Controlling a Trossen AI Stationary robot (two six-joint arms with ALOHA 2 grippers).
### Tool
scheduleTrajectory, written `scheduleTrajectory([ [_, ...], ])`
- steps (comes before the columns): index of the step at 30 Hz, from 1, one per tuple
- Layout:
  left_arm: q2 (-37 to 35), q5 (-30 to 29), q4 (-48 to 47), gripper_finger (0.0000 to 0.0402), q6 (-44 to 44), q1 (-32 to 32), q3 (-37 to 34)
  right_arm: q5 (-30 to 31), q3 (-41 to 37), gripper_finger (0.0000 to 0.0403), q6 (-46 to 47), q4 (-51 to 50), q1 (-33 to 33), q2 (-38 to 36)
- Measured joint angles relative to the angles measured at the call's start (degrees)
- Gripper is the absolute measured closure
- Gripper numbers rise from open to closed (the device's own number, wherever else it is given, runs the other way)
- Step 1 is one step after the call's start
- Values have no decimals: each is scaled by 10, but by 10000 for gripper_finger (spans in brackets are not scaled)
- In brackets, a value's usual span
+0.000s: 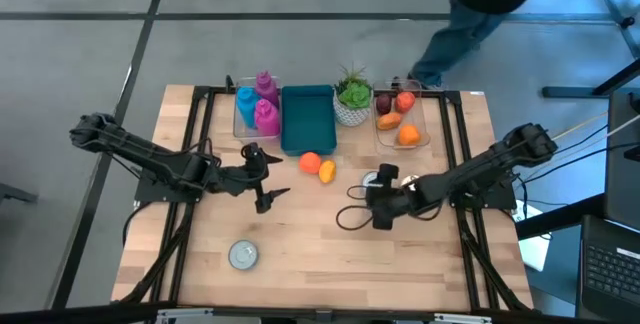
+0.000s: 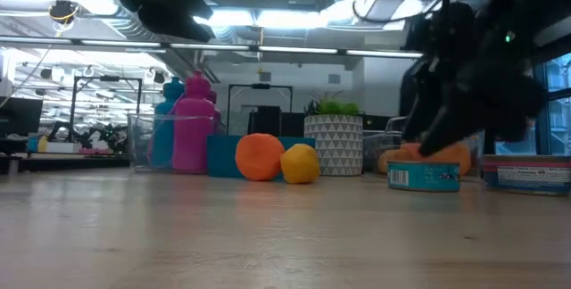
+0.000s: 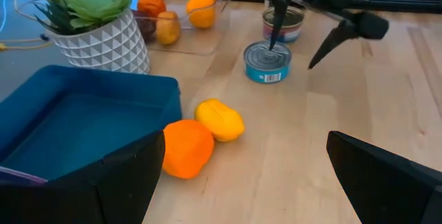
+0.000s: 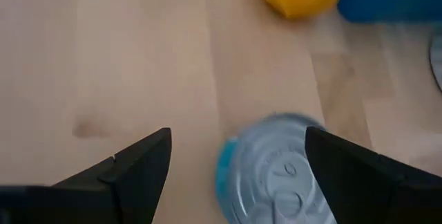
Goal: Pick & Place Food Item
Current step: Put the green tuna can into the blue bin
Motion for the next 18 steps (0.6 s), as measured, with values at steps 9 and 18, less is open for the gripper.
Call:
scheduleTrajectory([
  [9, 0, 1, -2, 9, 6, 3, 0, 10, 17, 76, 58, -71, 1, 36],
  [18, 0, 1, -2, 9, 6, 3, 0, -18, 17, 76, 54, -83, 1, 36],
])
